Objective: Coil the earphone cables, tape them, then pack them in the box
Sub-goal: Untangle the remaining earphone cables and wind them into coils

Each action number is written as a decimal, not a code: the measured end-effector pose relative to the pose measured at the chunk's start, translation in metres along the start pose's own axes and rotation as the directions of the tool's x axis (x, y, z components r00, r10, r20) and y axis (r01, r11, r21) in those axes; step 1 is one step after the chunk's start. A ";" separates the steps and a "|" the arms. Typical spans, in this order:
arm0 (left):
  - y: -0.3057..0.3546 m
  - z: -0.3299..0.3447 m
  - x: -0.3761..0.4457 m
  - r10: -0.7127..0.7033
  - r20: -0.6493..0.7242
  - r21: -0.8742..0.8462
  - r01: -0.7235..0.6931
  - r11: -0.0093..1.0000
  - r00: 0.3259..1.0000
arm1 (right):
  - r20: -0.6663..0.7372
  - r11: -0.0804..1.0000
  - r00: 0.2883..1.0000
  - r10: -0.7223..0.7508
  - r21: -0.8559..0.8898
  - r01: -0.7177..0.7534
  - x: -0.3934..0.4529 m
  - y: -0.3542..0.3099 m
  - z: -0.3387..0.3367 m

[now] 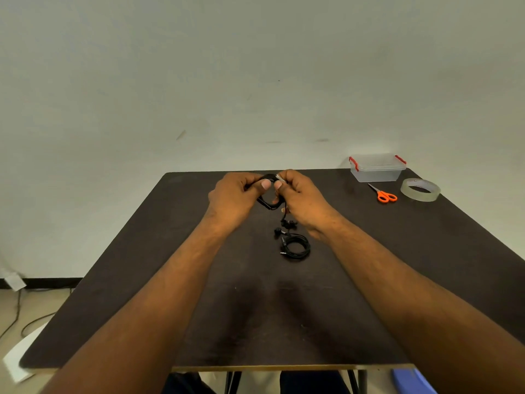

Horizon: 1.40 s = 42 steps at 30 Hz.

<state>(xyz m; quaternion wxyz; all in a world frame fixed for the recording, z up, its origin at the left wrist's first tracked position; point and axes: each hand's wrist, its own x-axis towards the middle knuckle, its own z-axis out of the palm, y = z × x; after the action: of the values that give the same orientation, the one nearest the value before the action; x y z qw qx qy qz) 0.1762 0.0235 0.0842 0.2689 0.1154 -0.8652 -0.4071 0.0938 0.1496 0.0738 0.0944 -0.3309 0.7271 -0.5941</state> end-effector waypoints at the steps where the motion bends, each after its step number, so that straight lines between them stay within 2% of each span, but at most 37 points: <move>1: 0.001 0.001 0.000 -0.010 0.006 0.019 0.010 1.000 1.000 | -0.002 1.000 1.000 -0.012 -0.018 0.012 0.000 0.001 -0.001; 4: 0.001 0.004 0.001 -0.032 -0.078 0.265 0.052 0.963 0.996 | 0.011 0.996 0.999 -0.048 -0.070 0.048 0.001 0.004 -0.002; 6: 0.002 0.001 0.003 0.026 -0.076 0.316 -0.001 0.949 0.997 | 0.026 0.995 0.998 -0.055 -0.086 0.057 0.001 0.005 -0.002; 8: 0.005 -0.003 0.007 0.067 -0.011 0.138 -0.064 0.988 0.998 | 0.036 0.993 0.998 -0.060 -0.095 0.064 0.002 0.006 -0.003; 11: 0.009 -0.008 0.008 0.012 0.153 -0.169 0.014 0.985 0.988 | 0.042 0.991 0.996 -0.080 -0.105 0.084 0.003 0.004 -0.005; 13: 0.008 -0.009 0.008 -0.028 0.227 -0.254 0.087 0.963 0.974 | 0.059 0.985 0.994 -0.093 -0.143 0.101 0.003 0.003 -0.006; 15: 0.005 -0.009 0.007 -0.040 0.239 -0.264 0.105 0.959 0.970 | 0.087 0.978 0.993 -0.084 -0.185 0.099 0.004 0.003 -0.008; 17: 0.005 -0.007 0.006 -0.055 0.214 -0.221 0.103 0.970 0.975 | 0.110 0.985 0.993 -0.050 -0.157 0.067 0.002 0.004 -0.010; 19: 0.006 -0.006 0.008 -0.059 0.172 -0.156 0.087 0.984 0.983 | 0.141 0.999 0.990 -0.020 -0.025 0.024 -0.002 0.006 -0.012; 21: 0.009 -0.008 0.010 -0.051 0.141 -0.068 0.062 0.996 0.989 | 0.177 0.997 0.983 -0.048 0.063 0.038 -0.007 0.012 -0.013; 26: 0.018 -0.013 0.014 -0.014 0.099 0.188 -0.005 0.982 0.995 | 0.197 0.984 0.972 -0.132 0.144 0.104 -0.012 0.021 -0.008; 29: 0.023 -0.016 0.018 0.021 0.053 0.299 -0.036 0.953 0.998 | 0.219 0.987 0.975 -0.036 0.162 0.000 -0.007 0.024 -0.011; 31: 0.025 -0.019 0.020 0.016 0.055 0.323 -0.033 0.946 0.998 | 0.245 0.993 0.969 0.027 0.104 -0.054 -0.006 0.026 -0.014; 34: 0.026 -0.021 0.020 0.014 0.068 0.327 -0.035 0.945 0.998 | 0.262 0.996 0.964 0.049 -0.086 -0.027 -0.004 0.023 -0.018; 35: 0.026 -0.022 0.019 0.016 0.080 0.320 -0.041 0.946 0.997 | 0.237 0.979 0.971 0.015 -0.200 0.034 -0.002 0.021 -0.019; 37: 0.025 -0.021 0.016 0.012 0.136 0.244 -0.045 0.969 0.991 | 0.147 0.876 0.982 -0.120 -0.450 0.174 0.007 0.017 -0.022; 38: 0.024 -0.021 0.014 0.011 0.173 0.180 -0.042 0.983 0.985 | 0.080 0.850 0.981 -0.174 -0.491 0.191 0.010 0.014 -0.021; 39: 0.024 -0.020 0.013 0.017 0.200 0.108 -0.039 0.993 0.980 | -0.003 0.884 0.984 -0.176 -0.441 0.157 0.011 0.011 -0.019; 40: 0.024 -0.019 0.011 0.034 0.206 0.038 -0.042 0.998 0.978 | -0.071 0.954 0.990 -0.120 -0.283 0.095 0.012 0.007 -0.016; 41: 0.023 -0.018 0.010 0.059 0.187 -0.014 -0.057 0.998 0.981 | -0.083 0.997 0.996 -0.036 -0.076 0.030 0.012 0.005 -0.012; 42: 0.023 -0.018 0.010 0.088 0.149 -0.038 -0.083 0.996 0.985 | -0.052 0.991 0.998 0.037 0.132 -0.030 0.011 0.003 -0.008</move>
<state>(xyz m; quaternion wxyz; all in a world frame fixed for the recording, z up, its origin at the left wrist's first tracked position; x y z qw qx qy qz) 0.1788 0.0223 0.1145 0.2221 0.0429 -0.8807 -0.4162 0.0801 0.1491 0.0762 0.1062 -0.2956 0.6941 -0.6477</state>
